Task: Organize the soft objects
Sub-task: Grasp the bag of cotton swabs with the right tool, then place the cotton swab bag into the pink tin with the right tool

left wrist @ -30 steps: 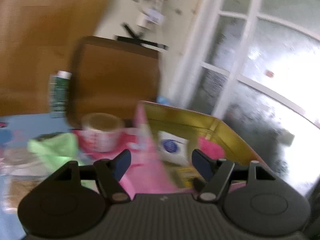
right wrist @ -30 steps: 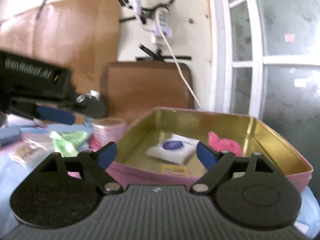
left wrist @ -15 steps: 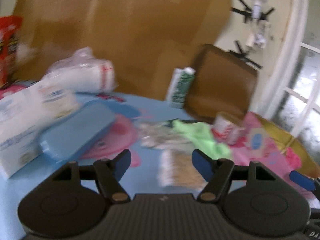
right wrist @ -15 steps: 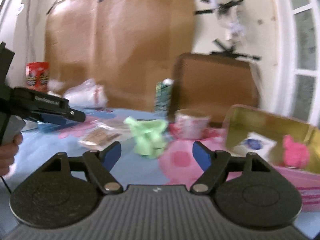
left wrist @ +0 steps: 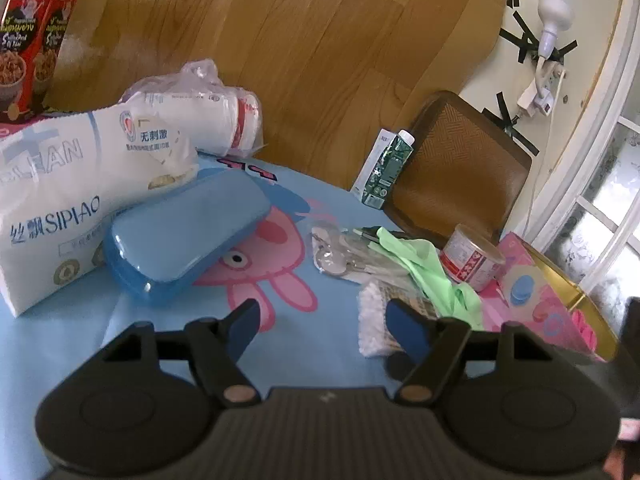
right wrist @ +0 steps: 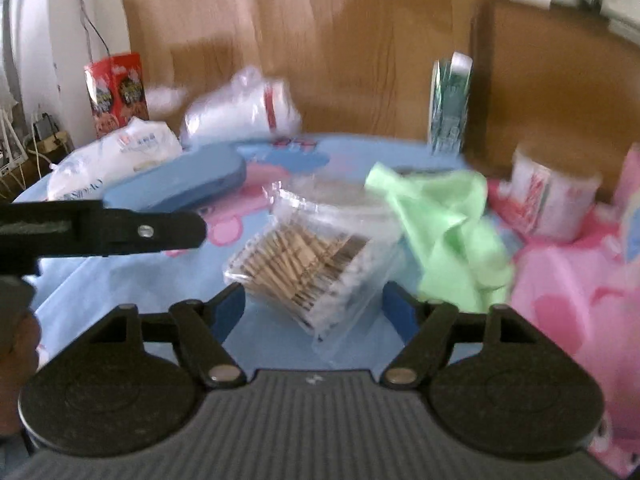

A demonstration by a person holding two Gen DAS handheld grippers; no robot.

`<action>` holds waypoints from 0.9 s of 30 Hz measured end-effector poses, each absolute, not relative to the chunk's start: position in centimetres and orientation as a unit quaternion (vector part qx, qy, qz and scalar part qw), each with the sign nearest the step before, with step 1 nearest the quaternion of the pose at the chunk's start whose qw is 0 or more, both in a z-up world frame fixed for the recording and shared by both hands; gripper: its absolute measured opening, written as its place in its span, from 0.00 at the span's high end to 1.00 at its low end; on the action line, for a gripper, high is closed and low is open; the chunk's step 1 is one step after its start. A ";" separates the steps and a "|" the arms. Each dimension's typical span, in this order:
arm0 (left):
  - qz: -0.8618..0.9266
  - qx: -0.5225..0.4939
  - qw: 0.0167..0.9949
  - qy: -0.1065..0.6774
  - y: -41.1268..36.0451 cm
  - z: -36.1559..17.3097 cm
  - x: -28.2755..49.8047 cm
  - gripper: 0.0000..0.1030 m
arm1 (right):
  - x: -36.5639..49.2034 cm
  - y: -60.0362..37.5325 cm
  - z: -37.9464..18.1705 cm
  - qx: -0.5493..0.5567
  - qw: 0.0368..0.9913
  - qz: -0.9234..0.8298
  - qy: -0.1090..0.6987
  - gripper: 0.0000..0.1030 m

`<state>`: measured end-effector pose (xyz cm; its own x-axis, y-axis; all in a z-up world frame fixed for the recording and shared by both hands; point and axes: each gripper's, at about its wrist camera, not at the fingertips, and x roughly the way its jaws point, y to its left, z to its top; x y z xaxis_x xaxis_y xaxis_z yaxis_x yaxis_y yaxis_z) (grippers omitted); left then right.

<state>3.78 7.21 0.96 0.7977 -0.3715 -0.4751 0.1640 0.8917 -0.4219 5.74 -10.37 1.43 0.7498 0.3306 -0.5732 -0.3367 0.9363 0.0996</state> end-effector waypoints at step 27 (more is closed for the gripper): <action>-0.328 -0.137 0.891 0.281 -6.7 6.6 2.3 0.48 | -6.0 -17.7 5.1 -0.020 0.985 0.078 0.153 0.73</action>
<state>2.32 -6.67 6.58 0.6263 -0.6623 -0.4111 0.5079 0.7468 -0.4294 -6.03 -17.70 5.12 0.9408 0.1478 -0.3049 -0.1602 0.9870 -0.0158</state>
